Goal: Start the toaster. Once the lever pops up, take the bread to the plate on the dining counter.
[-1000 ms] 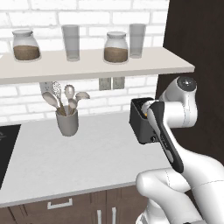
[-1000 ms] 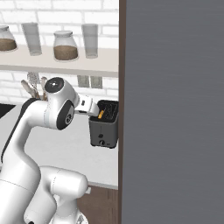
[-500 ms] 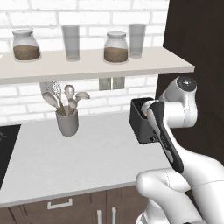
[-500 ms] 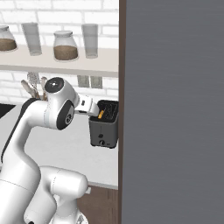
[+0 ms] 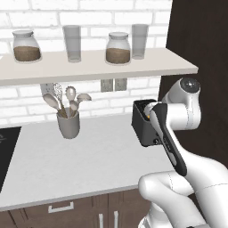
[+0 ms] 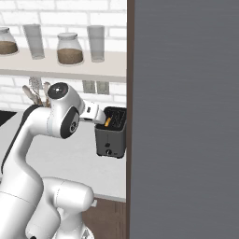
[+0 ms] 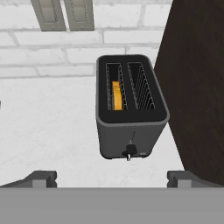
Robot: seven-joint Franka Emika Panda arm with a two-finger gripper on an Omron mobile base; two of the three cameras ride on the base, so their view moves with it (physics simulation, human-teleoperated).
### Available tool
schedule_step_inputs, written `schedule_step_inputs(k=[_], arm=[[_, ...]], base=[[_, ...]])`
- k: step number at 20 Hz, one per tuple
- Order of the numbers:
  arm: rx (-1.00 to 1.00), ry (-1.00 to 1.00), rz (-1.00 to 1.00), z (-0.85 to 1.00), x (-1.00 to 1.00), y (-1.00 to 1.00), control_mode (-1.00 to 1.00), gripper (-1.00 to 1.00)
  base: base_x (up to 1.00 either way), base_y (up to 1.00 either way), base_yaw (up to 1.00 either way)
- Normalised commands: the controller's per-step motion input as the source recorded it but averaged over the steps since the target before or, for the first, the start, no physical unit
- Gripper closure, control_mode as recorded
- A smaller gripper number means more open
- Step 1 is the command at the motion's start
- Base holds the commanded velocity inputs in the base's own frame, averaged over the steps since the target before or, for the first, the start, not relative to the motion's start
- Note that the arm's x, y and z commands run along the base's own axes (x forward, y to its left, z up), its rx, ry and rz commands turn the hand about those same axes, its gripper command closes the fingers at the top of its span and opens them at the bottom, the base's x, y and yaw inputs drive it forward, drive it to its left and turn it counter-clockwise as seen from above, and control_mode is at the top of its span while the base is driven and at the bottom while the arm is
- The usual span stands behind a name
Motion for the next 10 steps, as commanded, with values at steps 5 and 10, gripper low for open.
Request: schedule_step_inputs(k=[5,10], arm=[[0.00,0.00,0.00,0.00,0.00,0.00,-1.00,-1.00],[0.00,0.00,0.00,0.00,0.00,0.00,-1.00,-1.00]], base=[[0.00,0.00,0.00],[0.00,0.00,0.00]])
